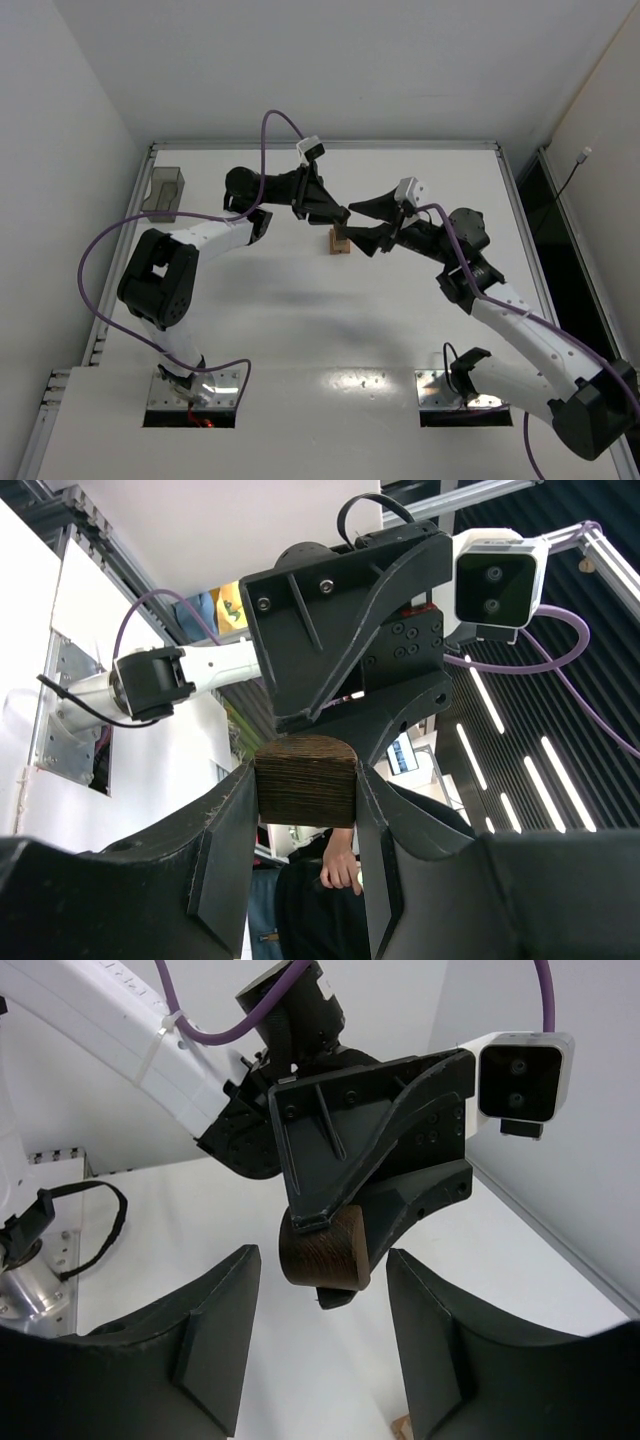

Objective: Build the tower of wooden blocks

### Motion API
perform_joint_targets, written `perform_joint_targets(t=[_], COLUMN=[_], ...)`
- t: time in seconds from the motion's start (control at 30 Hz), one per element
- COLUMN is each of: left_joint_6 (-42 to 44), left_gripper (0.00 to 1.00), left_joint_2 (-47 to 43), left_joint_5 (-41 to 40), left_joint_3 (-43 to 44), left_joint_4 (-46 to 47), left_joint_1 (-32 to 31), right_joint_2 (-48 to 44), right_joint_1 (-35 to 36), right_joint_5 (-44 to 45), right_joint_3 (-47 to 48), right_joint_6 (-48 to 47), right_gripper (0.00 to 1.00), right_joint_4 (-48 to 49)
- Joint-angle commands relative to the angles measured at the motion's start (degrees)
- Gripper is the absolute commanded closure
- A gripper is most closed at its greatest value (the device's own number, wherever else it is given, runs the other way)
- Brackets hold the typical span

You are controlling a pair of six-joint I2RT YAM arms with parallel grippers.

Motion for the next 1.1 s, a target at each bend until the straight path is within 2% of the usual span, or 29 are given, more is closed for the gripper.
perform_joint_targets(t=[0.0, 0.33, 0.47, 0.5, 0.57, 0.6, 0.67, 0.7, 0.83, 0.87, 0.97, 1.0, 1.03, 1.07], left_joint_6=[-6.55, -6.55, -6.55, -5.94, -4.8, -3.23, -1.72, -1.11, 0.92, 1.88, 6.45, 11.16, 14.51, 18.46], left_gripper=[1.0, 1.0, 1.0, 1.0, 1.0, 0.84, 0.6, 0.4, 0.03, 0.0, 0.0, 0.0, 0.0, 0.0], left_joint_2=[-0.77, -0.77, -0.25, -0.25, -0.25, -0.25, -0.25, -0.25, -0.77, -1.38, -3.31, -4.19, -5.25, -7.78], left_joint_5=[-1.16, -1.69, -1.69, -1.69, -1.69, -1.69, -1.69, -1.69, -2.39, -2.92, -4.94, -5.46, -6.78, -7.83], left_joint_3=[2.38, 2.38, 2.38, 2.9, 2.9, 2.9, 2.9, 2.9, 2.9, 2.3, -0.25, -1.22, -3.14, -4.03], left_joint_4=[14.75, 14.75, 14.75, 14.75, 11.86, 10.71, 8.25, 8.24, 6.4, 4.83, -1.22, -4.12, -8.59, -19.33], left_joint_1=[0.29, 0.29, 0.29, 0.29, 0.29, 0.29, 0.29, 0.29, 0.29, 0.81, 2.57, 3.19, 3.89, 5.98], right_joint_2=[0.47, 0.99, 0.99, 0.99, 0.99, 0.99, 0.99, 0.99, 0.47, 0.47, -0.06, -0.67, -0.68, -1.2], right_joint_1=[0.43, 0.43, 0.43, 0.43, 0.43, 0.43, 0.43, 0.43, 0.43, 0.96, 0.96, 0.96, 0.96, 0.96], right_joint_5=[0.49, 1.63, 1.63, 1.63, 1.63, 1.63, 2.16, 2.16, 2.16, 2.16, 2.77, 3.56, 5.31, 6.46], right_joint_3=[2.07, 2.07, 2.07, 2.07, 2.07, 2.07, 2.07, 2.07, 2.07, 2.07, 2.07, 2.07, 2.07, 3.73], right_joint_6=[-1.17, -1.17, -1.7, -1.7, -1.7, -1.7, -1.7, -1.7, -1.7, -1.7, -1.7, -1.7, -1.7, -1.7], right_gripper=[0.5, 0.66, 0.76, 0.81, 0.87, 0.91, 0.96, 0.99, 1.0, 1.0, 1.0, 1.0, 1.0, 1.0], right_joint_4=[3.79, 3.26, 3.26, 3.26, 3.26, 3.26, 3.26, 3.26, 3.26, 3.26, 1.69, -0.5, -2.17, -6.63])
